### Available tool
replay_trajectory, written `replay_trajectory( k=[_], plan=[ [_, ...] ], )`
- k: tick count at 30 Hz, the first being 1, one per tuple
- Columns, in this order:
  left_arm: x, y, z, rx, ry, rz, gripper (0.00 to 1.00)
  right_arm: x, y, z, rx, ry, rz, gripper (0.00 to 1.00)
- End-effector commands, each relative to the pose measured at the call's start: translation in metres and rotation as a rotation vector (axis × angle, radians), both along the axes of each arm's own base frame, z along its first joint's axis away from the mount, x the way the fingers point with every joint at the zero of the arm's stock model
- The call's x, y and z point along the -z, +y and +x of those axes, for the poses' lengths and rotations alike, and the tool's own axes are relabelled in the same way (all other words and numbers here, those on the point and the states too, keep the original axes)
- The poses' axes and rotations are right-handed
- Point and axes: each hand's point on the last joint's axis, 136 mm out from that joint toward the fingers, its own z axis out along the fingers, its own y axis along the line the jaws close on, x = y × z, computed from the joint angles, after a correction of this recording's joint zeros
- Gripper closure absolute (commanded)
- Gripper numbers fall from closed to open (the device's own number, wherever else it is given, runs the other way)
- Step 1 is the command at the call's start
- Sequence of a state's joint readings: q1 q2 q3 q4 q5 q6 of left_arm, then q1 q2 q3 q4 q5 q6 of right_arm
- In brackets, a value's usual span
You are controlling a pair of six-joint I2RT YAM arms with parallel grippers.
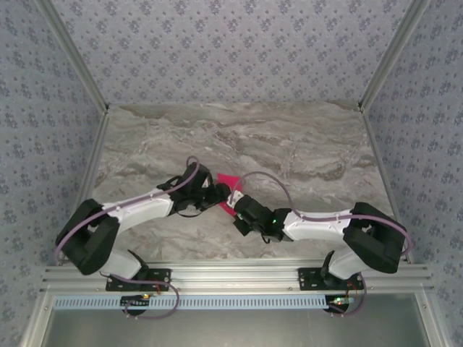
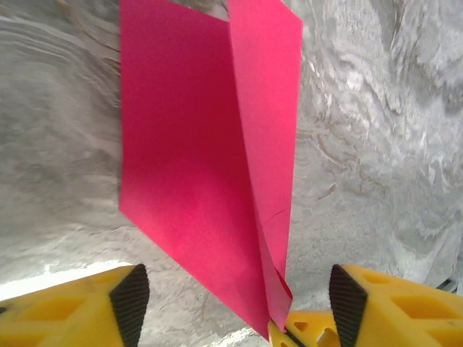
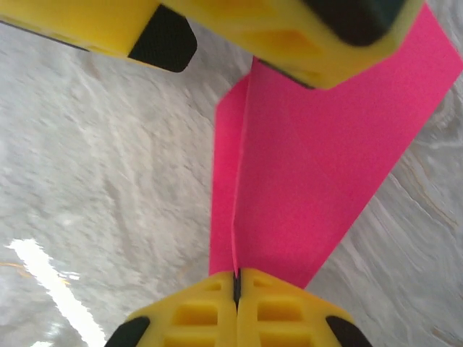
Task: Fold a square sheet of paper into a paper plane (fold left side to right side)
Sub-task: Fourth fold the wing at the center of the table.
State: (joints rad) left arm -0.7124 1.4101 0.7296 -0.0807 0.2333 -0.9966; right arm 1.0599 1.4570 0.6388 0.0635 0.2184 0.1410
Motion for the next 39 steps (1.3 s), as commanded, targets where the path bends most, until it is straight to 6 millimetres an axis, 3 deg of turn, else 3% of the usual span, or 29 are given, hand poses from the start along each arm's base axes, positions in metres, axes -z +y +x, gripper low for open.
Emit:
replay_trajectory(
  k=[1,5,10,13,16,21,30,39],
  plan=[
    [-0.039,0.005,-0.005,0.022,-0.076,-0.082,0.25,0.031,-0.025,-0.013,0.029,0.130,-0.066,0.96],
    [-0.040,0.022,-0.007,-0.024,-0.086,-0.102,0.17,0.033,-0.028,-0.014,0.031,0.142,-0.067,0.96],
    [-0.040,0.022,-0.009,-0.020,-0.093,-0.121,0.16,0.034,-0.030,-0.014,0.028,0.135,-0.083,0.96],
    [-0.038,0.026,-0.008,-0.036,-0.096,-0.115,0.19,0.032,-0.032,-0.013,0.041,0.148,-0.061,0.96],
    [-0.035,0.029,-0.009,-0.041,-0.093,-0.121,0.29,0.027,-0.029,-0.017,0.021,0.184,0.007,0.96],
    [-0.025,0.017,-0.010,-0.014,-0.073,-0.157,0.44,0.018,-0.027,-0.020,-0.001,0.251,0.106,0.96],
    [-0.003,-0.019,-0.008,0.061,-0.028,-0.145,0.52,0.018,-0.033,-0.018,0.008,0.339,0.193,0.96],
    [0.020,-0.038,-0.006,0.092,0.024,-0.120,0.56,0.026,-0.040,-0.019,0.031,0.385,0.219,0.97]
  ],
)
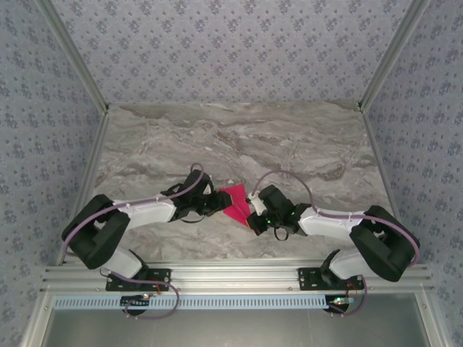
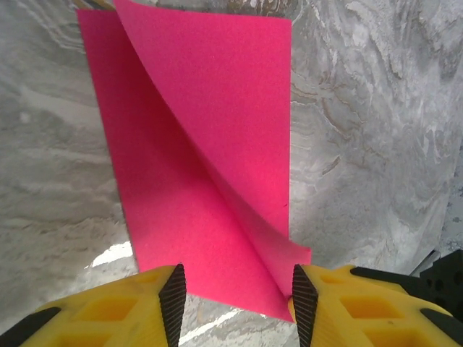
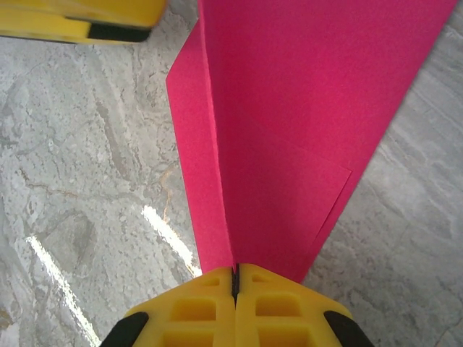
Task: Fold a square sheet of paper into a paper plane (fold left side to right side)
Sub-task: Fourth fold the wing at the center of the table.
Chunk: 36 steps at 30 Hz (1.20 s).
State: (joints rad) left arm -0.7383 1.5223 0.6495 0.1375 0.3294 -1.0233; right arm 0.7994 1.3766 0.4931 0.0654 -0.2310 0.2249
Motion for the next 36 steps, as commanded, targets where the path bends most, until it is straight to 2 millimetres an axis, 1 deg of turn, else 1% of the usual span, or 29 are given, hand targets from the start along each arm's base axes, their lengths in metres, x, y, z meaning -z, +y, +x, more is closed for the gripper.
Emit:
replay_trajectory(
  k=[1,9,13,22,30,34,36],
  plan=[
    [-0.008,-0.018,0.008,0.022,-0.014,-0.041,0.56,0.000,0.000,-0.004,0.003,0.035,0.036,0.97],
    [0.004,-0.033,0.012,0.045,0.013,-0.035,0.57,0.003,-0.004,-0.003,0.029,0.078,0.069,0.97],
    [0.006,-0.037,0.014,0.050,0.018,-0.038,0.57,0.003,-0.006,-0.002,0.044,0.094,0.083,0.97],
    [0.020,-0.036,0.013,0.045,0.042,-0.013,0.53,0.008,-0.008,-0.002,0.056,0.131,0.092,0.95],
    [0.029,-0.031,0.010,0.041,0.054,0.018,0.53,0.005,-0.007,-0.002,0.051,0.132,0.104,0.87],
    [0.031,-0.030,0.010,0.040,0.056,0.022,0.53,-0.005,-0.003,0.001,0.045,0.135,0.141,0.82],
    [0.031,-0.029,0.010,0.041,0.056,0.026,0.53,-0.012,-0.001,0.004,0.044,0.135,0.168,0.77]
  ],
)
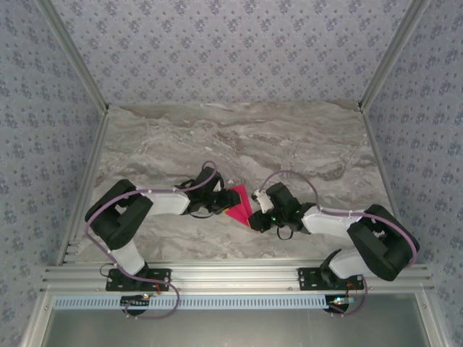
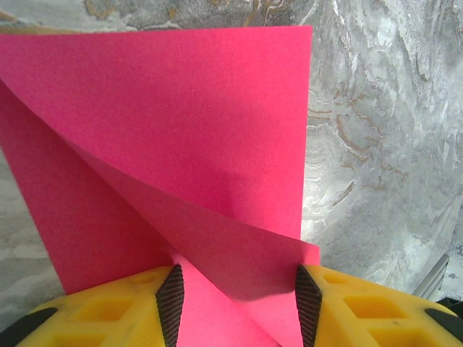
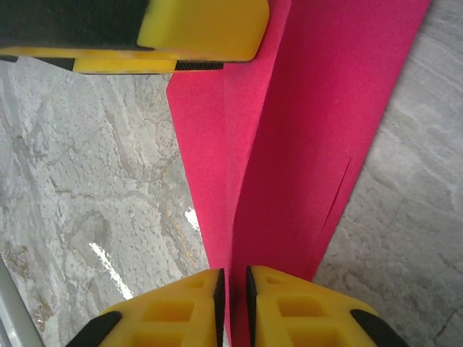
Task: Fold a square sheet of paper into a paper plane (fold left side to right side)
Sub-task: Fourth fold the wing at the center of the table.
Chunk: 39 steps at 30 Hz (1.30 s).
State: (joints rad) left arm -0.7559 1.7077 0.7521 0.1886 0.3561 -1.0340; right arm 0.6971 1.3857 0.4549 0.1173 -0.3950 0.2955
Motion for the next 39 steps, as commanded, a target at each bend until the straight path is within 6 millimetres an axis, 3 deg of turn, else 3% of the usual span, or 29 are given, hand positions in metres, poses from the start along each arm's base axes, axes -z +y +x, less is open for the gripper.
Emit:
replay_trajectory(
  k=[1,9,18,24,39],
  plan=[
    [0.009,-0.001,-0.003,0.012,0.011,0.022,0.53,-0.017,0.007,0.004,-0.005,0.004,0.063,0.75],
    [0.010,0.000,-0.004,0.010,0.013,0.029,0.53,-0.041,0.000,0.015,0.019,0.022,0.140,0.53],
    [0.008,0.002,-0.005,0.008,0.006,0.029,0.53,-0.073,-0.014,0.031,0.071,0.051,0.276,0.36],
    [0.007,0.003,-0.005,0.007,0.002,0.029,0.53,-0.078,-0.014,0.040,0.071,0.120,0.357,0.34],
    [0.004,0.004,-0.005,0.006,-0.004,0.025,0.53,-0.059,0.001,0.048,0.044,0.222,0.387,0.38]
  ],
)
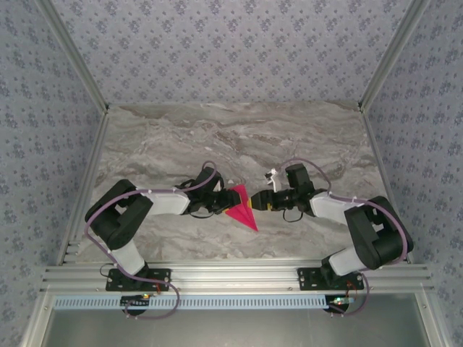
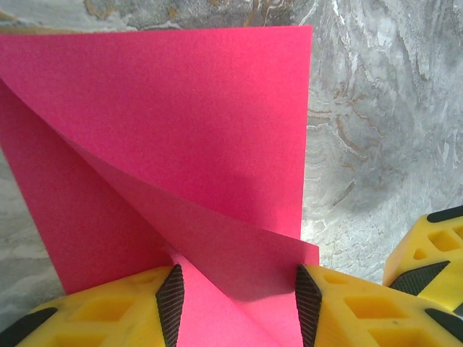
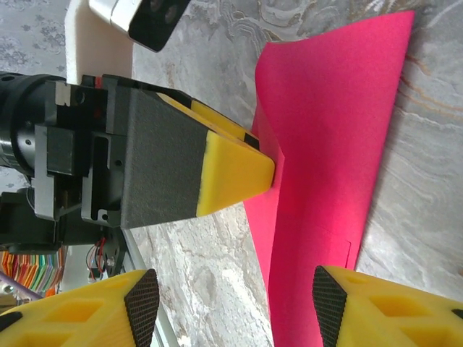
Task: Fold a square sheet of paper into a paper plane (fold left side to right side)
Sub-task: Fourth fold the wing at the center of the table.
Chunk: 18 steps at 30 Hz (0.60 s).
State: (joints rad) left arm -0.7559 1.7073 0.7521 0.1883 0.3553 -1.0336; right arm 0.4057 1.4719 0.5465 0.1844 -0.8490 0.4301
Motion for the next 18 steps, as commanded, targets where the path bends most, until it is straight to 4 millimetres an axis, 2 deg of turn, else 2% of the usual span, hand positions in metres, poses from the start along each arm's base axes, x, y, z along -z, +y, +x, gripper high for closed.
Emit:
replay_trajectory(
  k=[1,12,18],
  plan=[
    [0.004,0.004,-0.005,0.005,-0.002,0.025,0.53,-0.010,0.009,0.004,-0.030,-0.005,0.040,0.38],
    [0.003,0.004,-0.005,0.006,-0.003,0.025,0.53,0.005,0.024,0.004,-0.066,0.037,0.030,0.44],
    [0.002,0.004,-0.006,0.008,-0.005,0.026,0.53,0.020,0.027,0.000,-0.077,0.068,0.004,0.53]
  ],
)
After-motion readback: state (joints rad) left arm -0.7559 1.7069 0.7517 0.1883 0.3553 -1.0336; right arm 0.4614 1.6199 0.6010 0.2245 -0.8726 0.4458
